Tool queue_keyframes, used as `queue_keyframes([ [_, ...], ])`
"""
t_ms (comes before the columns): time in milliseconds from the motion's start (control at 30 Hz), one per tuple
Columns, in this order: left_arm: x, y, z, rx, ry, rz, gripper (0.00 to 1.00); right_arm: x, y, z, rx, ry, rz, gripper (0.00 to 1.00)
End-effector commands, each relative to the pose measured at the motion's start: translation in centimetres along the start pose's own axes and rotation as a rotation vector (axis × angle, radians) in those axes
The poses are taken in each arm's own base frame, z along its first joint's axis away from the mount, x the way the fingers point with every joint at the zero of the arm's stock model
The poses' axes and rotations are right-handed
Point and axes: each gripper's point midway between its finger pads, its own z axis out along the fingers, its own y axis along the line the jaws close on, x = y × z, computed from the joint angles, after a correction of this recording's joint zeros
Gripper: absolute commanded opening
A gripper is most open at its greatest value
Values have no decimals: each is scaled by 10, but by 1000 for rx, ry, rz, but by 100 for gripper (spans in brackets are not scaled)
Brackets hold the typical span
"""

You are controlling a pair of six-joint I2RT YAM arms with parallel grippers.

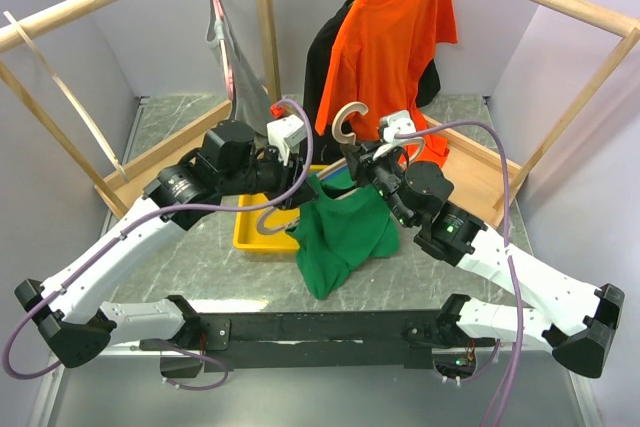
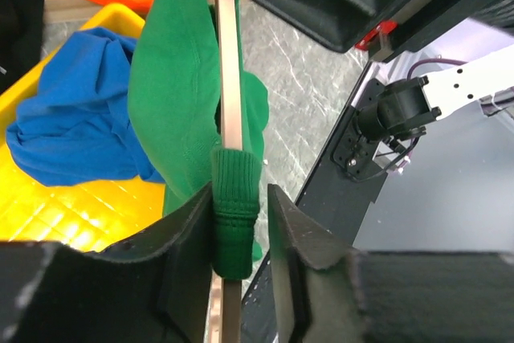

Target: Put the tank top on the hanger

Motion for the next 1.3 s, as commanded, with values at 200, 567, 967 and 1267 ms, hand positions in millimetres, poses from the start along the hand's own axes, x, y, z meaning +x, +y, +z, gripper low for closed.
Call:
queue_keyframes([
  [200, 5, 1, 0, -12, -7, 21, 10, -44, 4, -1, -11, -115, 52, 0],
  [567, 2, 3, -5, -35, -158, -65, 1, -38, 7, -11, -38, -90, 83, 65],
  [967, 37, 12, -35, -105, -195, -157, 1, -30, 3, -36, -60, -74, 182, 88],
  [1267, 51, 10, -117, -231, -259, -202, 1, -15, -12, -42, 10, -67, 181, 90],
])
